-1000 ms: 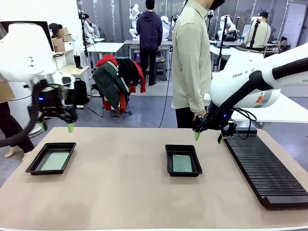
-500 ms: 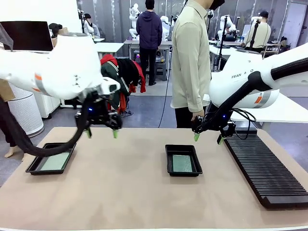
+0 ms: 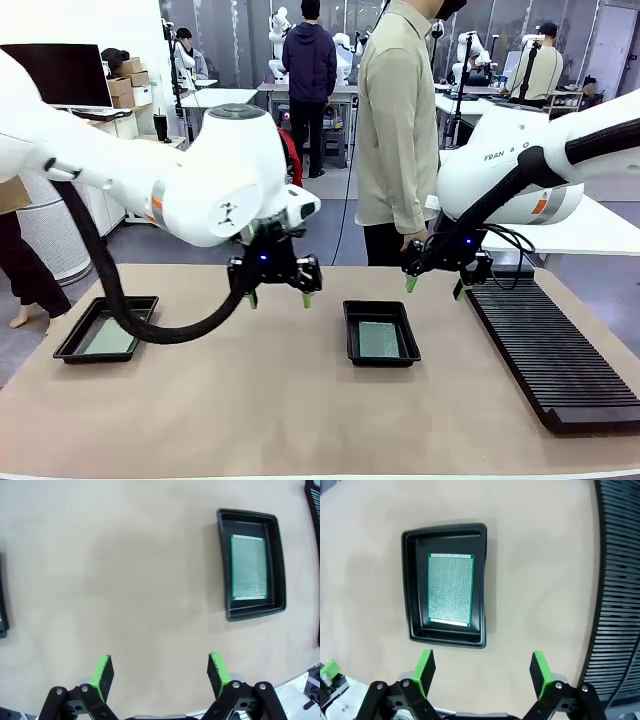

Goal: Inspect and transfer BCBs to ESD trays.
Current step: Pick up the ESD tray and place it on the left side of the table.

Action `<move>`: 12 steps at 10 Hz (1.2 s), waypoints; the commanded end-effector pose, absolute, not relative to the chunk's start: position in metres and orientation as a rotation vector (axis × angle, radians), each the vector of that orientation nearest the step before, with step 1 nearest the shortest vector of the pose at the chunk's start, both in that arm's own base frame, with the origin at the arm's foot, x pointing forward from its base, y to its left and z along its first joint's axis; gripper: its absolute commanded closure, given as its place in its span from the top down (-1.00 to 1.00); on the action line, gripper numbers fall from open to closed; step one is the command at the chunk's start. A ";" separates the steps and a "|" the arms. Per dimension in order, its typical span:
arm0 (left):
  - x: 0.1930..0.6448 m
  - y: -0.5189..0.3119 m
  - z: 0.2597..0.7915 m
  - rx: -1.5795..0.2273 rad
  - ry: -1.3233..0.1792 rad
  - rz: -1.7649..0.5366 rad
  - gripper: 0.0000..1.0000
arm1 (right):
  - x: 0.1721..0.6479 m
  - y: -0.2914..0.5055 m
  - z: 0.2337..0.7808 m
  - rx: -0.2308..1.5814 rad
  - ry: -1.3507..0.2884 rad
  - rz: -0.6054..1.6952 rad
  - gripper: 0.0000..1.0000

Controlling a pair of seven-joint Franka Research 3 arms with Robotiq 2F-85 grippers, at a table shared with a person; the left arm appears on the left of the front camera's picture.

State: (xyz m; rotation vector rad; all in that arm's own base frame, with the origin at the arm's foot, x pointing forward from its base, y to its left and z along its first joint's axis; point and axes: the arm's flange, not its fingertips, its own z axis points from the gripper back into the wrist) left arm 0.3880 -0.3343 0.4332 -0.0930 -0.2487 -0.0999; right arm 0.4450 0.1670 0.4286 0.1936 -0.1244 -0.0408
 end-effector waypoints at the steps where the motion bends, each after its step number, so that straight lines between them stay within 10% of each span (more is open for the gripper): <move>1: 0.398 -0.368 0.419 -0.085 -0.269 -0.094 1.00 | 0.442 0.126 0.425 0.291 -0.099 -0.037 1.00; 12: 0.446 -0.468 0.361 0.000 -0.223 -0.169 1.00 | 0.436 0.038 0.396 0.504 -0.070 -0.064 1.00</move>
